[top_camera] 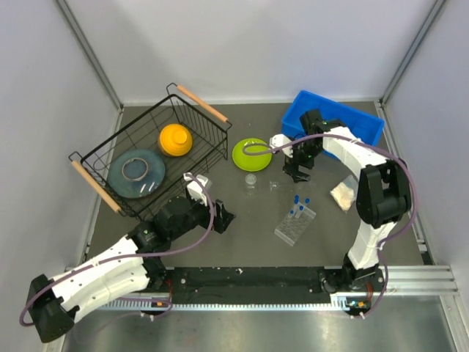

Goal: Organize the chemistry lab equipment

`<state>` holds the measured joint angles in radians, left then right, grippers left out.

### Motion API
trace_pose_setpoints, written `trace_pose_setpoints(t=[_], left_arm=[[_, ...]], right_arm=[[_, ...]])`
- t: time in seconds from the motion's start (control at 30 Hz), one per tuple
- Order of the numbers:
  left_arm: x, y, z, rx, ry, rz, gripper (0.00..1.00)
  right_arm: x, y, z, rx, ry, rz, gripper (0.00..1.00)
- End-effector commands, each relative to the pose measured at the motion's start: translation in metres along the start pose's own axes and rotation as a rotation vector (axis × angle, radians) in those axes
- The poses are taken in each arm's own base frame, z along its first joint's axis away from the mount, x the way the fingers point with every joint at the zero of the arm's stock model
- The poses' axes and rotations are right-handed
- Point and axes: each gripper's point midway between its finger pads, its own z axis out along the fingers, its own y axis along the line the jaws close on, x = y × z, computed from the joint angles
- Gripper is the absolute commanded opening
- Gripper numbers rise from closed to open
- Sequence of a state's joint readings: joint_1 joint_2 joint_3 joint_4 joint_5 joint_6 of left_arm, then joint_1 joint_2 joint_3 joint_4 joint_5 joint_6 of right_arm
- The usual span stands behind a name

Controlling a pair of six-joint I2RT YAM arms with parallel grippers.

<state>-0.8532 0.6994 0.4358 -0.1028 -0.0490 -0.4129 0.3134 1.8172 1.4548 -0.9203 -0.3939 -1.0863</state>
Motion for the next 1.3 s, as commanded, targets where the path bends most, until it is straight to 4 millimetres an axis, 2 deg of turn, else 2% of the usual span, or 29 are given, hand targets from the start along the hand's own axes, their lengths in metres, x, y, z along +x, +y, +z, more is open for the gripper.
trace_pose_setpoints(t=[0.0, 0.3, 0.63, 0.87, 1.27], left_arm=[[-0.004, 0.01, -0.007, -0.047, -0.028, 0.011, 0.98], [-0.006, 0.01, -0.013, -0.043, -0.064, -0.004, 0.99], [-0.013, 0.002, -0.01, -0.02, -0.052, 0.001, 0.99], [-0.011, 0.002, -0.01, -0.016, -0.049, -0.007, 0.99], [-0.011, 0.003, -0.009, -0.023, -0.048, -0.019, 0.99]], right_arm=[[-0.024, -0.006, -0.001, -0.011, -0.1, -0.137, 0.91], [-0.01, 0.018, 0.024, -0.092, -0.085, -0.128, 0.79], [-0.008, 0.033, 0.045, -0.128, -0.05, -0.171, 0.68], [-0.003, 0.03, 0.058, -0.114, -0.023, -0.189, 0.62], [0.004, 0.038, 0.071, -0.151, 0.002, -0.158, 0.4]])
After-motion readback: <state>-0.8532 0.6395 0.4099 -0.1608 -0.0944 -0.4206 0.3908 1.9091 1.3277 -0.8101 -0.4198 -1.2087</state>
